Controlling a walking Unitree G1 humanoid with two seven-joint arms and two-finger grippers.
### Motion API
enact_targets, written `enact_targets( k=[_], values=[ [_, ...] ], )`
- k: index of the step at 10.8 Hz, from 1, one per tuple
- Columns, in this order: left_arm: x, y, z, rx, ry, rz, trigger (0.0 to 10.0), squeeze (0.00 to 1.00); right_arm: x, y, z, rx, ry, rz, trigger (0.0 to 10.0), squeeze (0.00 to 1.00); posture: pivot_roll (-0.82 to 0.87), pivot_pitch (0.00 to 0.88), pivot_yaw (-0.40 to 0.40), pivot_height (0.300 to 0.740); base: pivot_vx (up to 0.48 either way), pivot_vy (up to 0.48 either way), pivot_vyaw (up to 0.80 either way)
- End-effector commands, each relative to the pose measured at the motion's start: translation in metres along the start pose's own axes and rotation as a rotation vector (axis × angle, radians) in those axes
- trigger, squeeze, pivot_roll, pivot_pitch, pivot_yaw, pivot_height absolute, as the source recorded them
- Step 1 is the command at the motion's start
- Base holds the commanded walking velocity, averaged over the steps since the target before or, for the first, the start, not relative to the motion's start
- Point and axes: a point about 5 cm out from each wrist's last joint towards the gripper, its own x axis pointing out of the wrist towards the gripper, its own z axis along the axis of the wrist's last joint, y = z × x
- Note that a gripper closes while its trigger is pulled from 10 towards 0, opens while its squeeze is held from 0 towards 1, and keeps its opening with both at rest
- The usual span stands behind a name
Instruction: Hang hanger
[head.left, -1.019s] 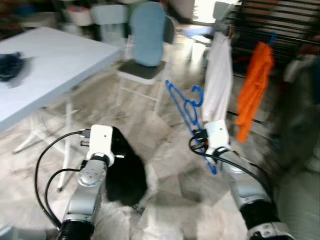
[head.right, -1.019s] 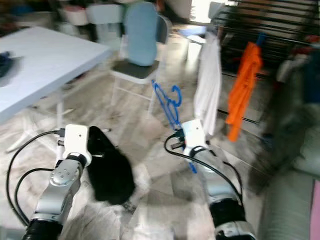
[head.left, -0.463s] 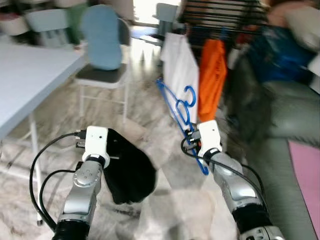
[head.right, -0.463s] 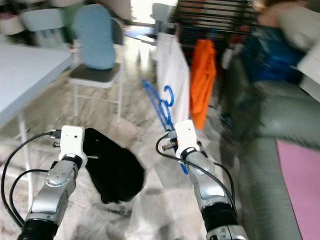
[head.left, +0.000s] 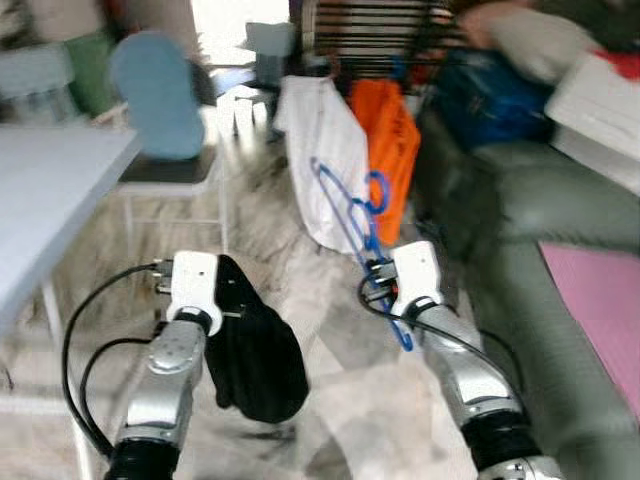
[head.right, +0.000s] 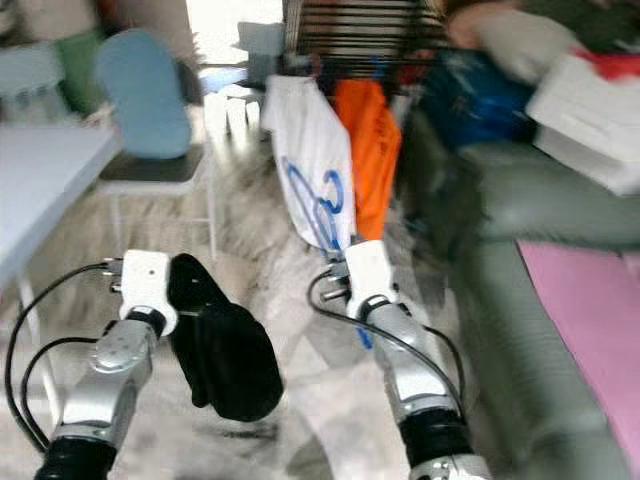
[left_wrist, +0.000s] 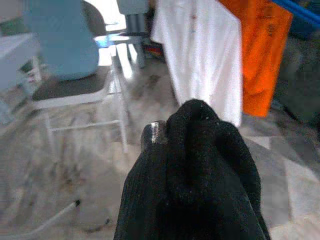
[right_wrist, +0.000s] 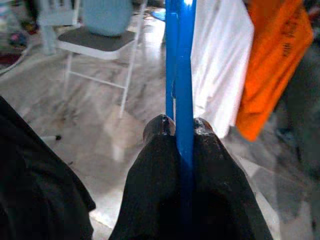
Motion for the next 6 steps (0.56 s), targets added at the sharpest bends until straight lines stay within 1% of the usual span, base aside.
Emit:
enact_targets(
  k=[1, 2, 3, 4, 6],
  values=[
    [0.002, -0.013, 0.008, 0.002, -0.035, -0.064, 10.0, 0.0, -0.003, -0.011, 0.004, -0.012, -0.011, -0.035, 10.0, 0.0, -0.17, 0.007, 0.031, 0.74, 0.24, 0.416, 0.0],
    [0.001, -0.016, 0.011, -0.009, -0.062, -0.078, 10.0, 0.0, -0.003, -0.01, 0.004, -0.011, -0.011, -0.041, 10.0, 0.0, -0.17, 0.005, 0.032, 0.74, 0.3, 0.0, 0.0],
    [0.001, -0.016, 0.012, -0.009, -0.074, -0.082, 10.0, 0.0, -0.004, -0.01, 0.004, -0.011, -0.012, -0.043, 10.0, 0.0, -0.17, 0.005, 0.033, 0.74, 0.0, 0.0, 0.0],
    [-0.001, -0.021, 0.017, -0.009, -0.111, -0.117, 10.0, 0.0, -0.004, -0.01, 0.003, -0.012, -0.011, -0.046, 10.0, 0.0, -0.17, 0.004, 0.032, 0.74, 0.0, 0.0, 0.0],
    [-0.003, -0.025, 0.018, -0.043, -0.122, -0.158, 10.0, 0.0, -0.005, -0.009, 0.002, -0.01, -0.005, -0.047, 10.0, 0.0, -0.17, 0.0, 0.032, 0.74, 0.0, 0.0, 0.0]
  ],
)
